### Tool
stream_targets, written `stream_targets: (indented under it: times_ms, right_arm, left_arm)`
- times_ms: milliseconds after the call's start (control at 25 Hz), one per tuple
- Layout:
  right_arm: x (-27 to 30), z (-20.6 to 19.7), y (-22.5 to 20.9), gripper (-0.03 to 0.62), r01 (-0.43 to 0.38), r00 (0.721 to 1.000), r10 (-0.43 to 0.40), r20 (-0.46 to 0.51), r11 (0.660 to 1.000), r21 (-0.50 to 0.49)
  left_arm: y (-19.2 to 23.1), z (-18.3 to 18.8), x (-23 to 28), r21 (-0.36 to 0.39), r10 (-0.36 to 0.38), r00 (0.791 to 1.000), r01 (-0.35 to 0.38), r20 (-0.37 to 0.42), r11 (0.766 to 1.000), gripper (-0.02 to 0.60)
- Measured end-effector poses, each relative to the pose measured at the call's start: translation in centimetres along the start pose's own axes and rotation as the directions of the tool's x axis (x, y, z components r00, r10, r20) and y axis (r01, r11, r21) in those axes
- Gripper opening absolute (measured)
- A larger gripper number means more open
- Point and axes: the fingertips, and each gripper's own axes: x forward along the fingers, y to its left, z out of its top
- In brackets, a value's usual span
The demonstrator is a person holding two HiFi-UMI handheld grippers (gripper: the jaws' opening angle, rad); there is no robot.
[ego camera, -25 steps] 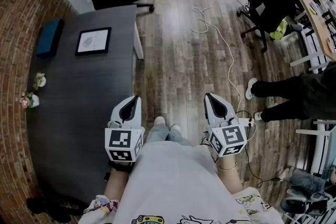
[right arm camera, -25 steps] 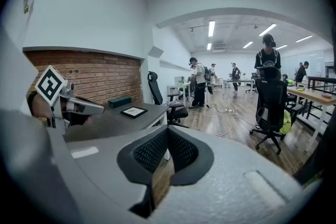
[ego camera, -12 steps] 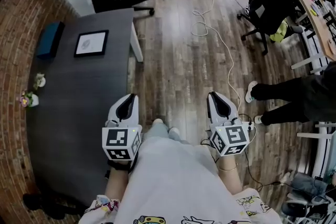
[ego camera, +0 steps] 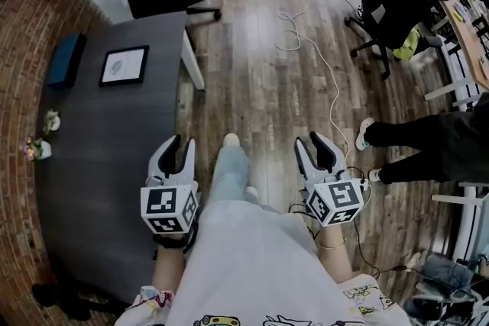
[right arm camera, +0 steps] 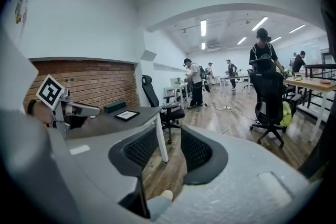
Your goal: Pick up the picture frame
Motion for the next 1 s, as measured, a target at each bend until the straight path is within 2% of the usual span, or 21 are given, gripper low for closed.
stream_targets:
  times_ms: [200,560,1000]
  right_arm:
    - [4.0,1.9,-1.7,0.147,-0.005,1.0,0.005,0.007,1.0,-0.002]
    - [14.2,7.4,-3.6,0.179,-0.022,0.999,0.023,0.029,1.0,-0.017]
    - [24.5,11.5,-3.2,0.236,-0.06,0.998,0.06,0.022,0.998,-0.013]
  left_arm:
    - [1.6,1.5,3.9,-0.013,-0.002,1.0,0.002,-0.004,1.0,0.129]
    - [5.6,6.9,12.8,-0.007,-0.05,0.999,0.05,0.005,0.999,0.158]
    - [13.5,10.5,19.0,-0.051,-0.006,1.0,0.008,0.028,0.999,0.176]
